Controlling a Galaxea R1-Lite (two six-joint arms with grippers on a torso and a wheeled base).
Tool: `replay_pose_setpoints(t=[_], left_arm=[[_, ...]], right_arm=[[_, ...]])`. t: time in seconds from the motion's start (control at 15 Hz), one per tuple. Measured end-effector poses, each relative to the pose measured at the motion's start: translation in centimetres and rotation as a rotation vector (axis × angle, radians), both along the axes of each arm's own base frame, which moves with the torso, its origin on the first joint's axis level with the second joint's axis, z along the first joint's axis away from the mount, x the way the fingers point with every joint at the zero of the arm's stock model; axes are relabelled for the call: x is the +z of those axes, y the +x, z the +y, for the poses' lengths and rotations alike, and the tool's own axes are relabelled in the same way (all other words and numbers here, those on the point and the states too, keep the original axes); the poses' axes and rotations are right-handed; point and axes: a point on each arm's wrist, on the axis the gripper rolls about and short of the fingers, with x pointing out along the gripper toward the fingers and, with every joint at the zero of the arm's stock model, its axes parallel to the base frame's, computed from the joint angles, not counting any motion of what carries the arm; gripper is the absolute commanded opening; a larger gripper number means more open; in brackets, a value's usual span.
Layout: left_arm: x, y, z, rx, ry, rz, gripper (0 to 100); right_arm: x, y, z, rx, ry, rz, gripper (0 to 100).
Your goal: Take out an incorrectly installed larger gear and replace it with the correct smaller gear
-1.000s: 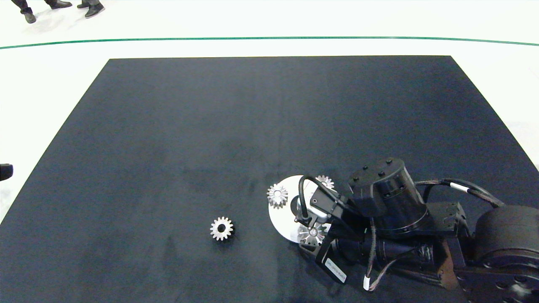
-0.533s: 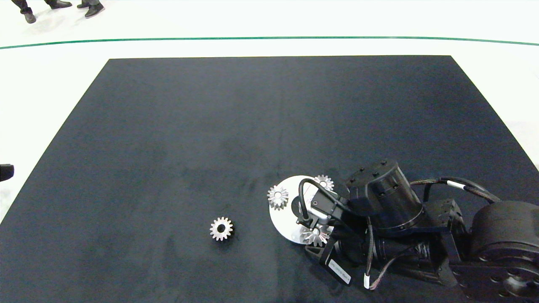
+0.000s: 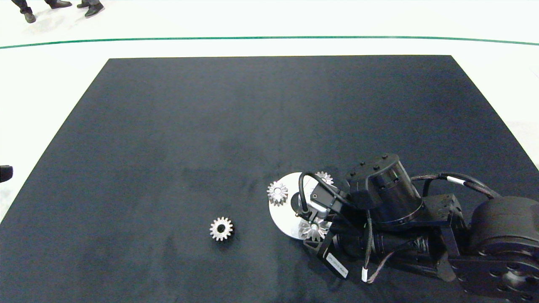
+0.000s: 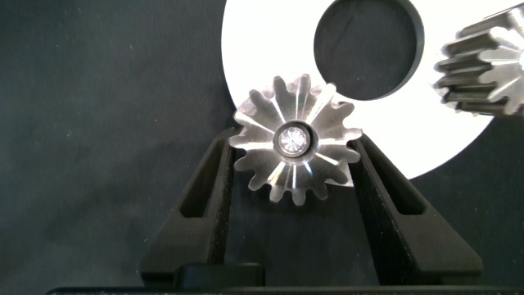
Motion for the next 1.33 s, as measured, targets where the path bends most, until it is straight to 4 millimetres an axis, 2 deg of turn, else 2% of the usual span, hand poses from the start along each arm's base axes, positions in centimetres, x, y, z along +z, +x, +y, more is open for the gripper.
replay_pose_setpoints(t=[0.87,1.13,1.27,1.33], left_arm=[[-0.1,0.0,0.0,-0.003,0.006,0.009,100],[-0.1,0.0,-0.1,-0.02,0.008,0.009,100],[-0.1,0.0,-0.1,-0.011,0.014,0.008,100],[-0.1,-0.1,0.0,0.002,0.02,0.006,100]], right_arm=[[1.6,-0.9,-0.7,0.006,0.038,-0.037,0],[3.5,-0.4,-0.4,-0.005,0.055,-0.063,0],[5.2,-0.3,-0.3,-0.008,0.045,-0.046,0],[6.3,-0.3,-0.2,-0.007,0.049,-0.039,100]])
